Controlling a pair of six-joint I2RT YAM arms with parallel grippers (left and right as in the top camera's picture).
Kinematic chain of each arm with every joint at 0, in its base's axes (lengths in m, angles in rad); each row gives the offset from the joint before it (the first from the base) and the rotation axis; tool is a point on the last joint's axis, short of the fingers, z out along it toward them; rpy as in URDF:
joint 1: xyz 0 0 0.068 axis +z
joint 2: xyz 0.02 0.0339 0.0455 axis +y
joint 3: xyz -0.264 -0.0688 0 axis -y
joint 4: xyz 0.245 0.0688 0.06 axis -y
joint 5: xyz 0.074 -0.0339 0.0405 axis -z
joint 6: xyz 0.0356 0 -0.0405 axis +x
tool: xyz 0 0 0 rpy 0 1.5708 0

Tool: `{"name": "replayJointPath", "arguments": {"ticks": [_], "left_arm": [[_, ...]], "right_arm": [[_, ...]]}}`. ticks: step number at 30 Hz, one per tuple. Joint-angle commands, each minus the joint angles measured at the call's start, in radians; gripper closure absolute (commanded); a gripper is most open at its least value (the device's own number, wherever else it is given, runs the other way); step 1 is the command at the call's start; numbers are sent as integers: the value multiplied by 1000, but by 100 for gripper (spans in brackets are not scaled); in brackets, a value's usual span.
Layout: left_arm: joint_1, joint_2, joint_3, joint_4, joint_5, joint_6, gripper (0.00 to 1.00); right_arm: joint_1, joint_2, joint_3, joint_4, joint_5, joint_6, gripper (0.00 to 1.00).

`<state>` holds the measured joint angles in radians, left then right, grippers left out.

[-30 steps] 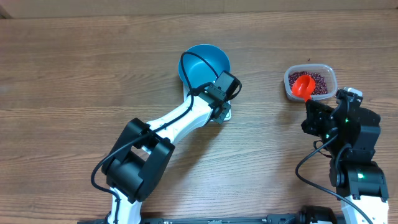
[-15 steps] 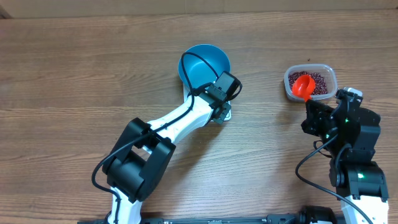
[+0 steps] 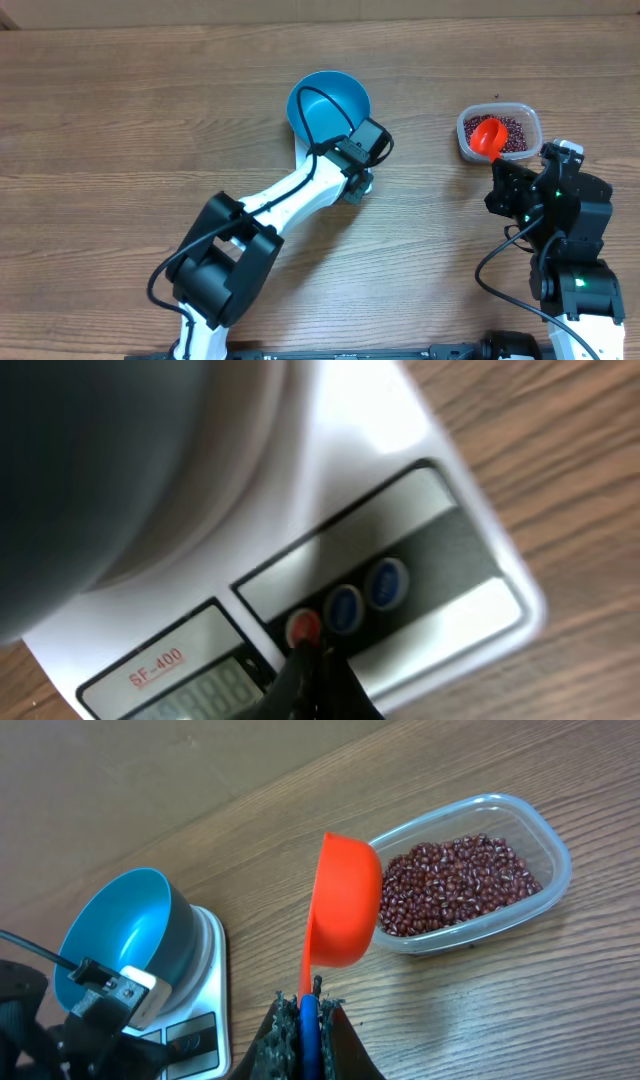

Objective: Scoop item into bowl and weigh 150g on scale

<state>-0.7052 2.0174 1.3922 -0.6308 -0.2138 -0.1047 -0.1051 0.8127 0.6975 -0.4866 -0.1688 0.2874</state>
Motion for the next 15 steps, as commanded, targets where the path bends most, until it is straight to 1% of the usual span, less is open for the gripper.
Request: {"name": "replayJointPath", "arguments": {"ticks": [1,4,9,15], "left_arm": [[-29,-159,44,0,4,-15,96],[-36,-256,44,-23,4,-16,96],[-26,-400,44,-107,3,-31,96],[56,-541,44,-240,5,-23,96]], "right_arm": [[-7,-3,31,8,-2,-4,96],[-7,-3,31,9,-2,-4,96],[-7,-3,31,9,-21,-5,96],[-7,-3,31,6,-47,-5,97]]}}
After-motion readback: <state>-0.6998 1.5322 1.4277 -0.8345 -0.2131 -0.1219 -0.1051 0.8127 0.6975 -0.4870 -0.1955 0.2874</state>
